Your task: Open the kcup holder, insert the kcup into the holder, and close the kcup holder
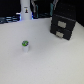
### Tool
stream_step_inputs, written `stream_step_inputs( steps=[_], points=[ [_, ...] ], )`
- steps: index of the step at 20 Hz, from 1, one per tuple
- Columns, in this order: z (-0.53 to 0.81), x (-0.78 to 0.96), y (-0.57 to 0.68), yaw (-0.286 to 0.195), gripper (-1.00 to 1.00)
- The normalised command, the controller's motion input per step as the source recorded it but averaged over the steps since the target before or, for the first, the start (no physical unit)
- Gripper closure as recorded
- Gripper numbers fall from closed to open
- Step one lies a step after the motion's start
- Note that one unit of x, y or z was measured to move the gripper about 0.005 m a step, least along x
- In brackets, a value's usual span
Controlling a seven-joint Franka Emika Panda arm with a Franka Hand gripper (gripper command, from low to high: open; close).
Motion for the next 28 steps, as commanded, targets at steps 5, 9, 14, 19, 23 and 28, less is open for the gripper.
stream_step_inputs(
  steps=[5,9,14,19,23,28],
  points=[
    [0.16,-0.23,0.55,-0.207,-1.00],
    [0.11,-0.19,0.64,-0.231,-1.00],
    [0.02,-0.21,0.65,-0.222,-1.00],
    [0.00,-0.25,0.69,-0.200,-1.00],
    [-0.04,-0.27,0.71,-0.186,-1.00],
    [-0.14,-0.29,0.70,-0.178,-1.00]
  ],
)
